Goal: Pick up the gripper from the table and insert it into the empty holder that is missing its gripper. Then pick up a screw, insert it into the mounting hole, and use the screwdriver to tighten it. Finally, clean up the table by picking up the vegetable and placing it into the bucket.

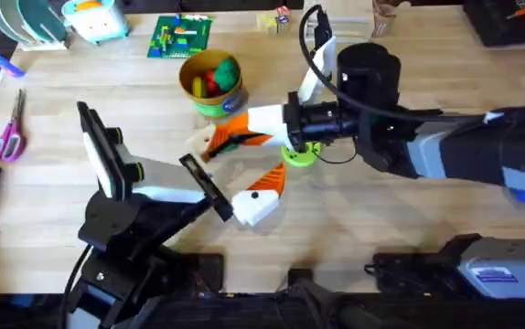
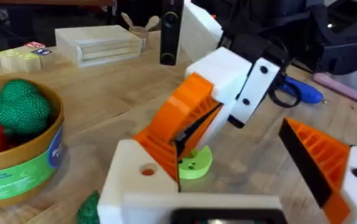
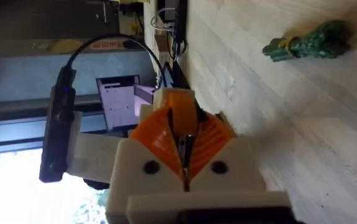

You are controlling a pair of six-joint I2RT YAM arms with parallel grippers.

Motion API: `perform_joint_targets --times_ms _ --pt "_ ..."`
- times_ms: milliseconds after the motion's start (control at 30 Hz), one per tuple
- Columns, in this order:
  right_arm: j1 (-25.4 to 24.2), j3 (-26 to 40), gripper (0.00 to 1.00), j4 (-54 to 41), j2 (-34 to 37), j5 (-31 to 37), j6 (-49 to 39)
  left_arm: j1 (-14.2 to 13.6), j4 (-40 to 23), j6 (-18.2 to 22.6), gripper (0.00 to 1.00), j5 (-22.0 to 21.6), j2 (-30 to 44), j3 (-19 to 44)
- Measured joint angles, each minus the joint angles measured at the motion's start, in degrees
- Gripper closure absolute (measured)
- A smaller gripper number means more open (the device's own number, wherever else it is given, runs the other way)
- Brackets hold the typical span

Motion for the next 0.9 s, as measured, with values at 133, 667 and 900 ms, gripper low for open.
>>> perform_joint_targets --times_ms 133,667,900 --pt "1.2 0.0 0.993 0.3 0.0 3.0 0.0 0.0 -0.1 -0.2 0.008 -1.3 0.0 0.0" --pt "-0.8 0.0 0.906 -0.3 0.0 -1.4 0.0 0.0 0.0 -0.1 0.008 0.1 0.4 0.0" --pt "-1.6 0.0 0.697 -0.6 0.2 -3.1 -0.5 -0.2 0.1 0.3 0.008 1.6 0.4 0.0"
